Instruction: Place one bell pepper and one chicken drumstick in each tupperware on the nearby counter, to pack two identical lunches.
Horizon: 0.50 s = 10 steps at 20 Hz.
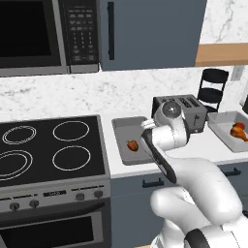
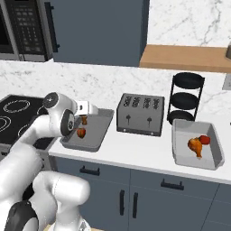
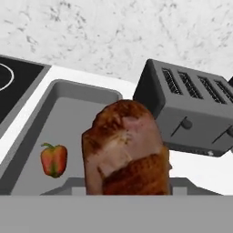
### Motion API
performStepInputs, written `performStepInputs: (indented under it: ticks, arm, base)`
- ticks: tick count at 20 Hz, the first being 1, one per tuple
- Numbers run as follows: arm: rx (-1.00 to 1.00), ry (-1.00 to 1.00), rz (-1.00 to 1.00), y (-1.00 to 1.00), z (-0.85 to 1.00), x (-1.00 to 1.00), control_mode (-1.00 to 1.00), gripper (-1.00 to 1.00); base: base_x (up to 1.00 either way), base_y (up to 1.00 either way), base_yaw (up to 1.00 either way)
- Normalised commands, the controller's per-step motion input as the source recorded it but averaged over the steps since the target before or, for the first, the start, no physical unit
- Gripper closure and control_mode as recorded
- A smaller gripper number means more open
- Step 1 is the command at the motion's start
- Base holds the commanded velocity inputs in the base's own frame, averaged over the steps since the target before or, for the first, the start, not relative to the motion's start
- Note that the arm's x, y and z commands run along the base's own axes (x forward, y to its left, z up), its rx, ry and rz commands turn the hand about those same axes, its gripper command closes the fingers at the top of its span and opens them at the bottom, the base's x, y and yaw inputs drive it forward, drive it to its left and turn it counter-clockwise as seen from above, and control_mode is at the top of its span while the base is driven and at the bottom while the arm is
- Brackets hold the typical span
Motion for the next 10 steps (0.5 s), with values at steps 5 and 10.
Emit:
performStepInputs:
  ticks: [5, 10]
  arm:
    - [0.01, 0.18, -0.06, 0.36, -0.68, 1.00, -1.00, 1.00]
    - [0.14, 0.25, 0.00, -0.06, -0.63, 1.00, -1.00, 1.00]
  base:
    - [0.00, 0.00, 0.00]
    - [0.00, 0.00, 0.00]
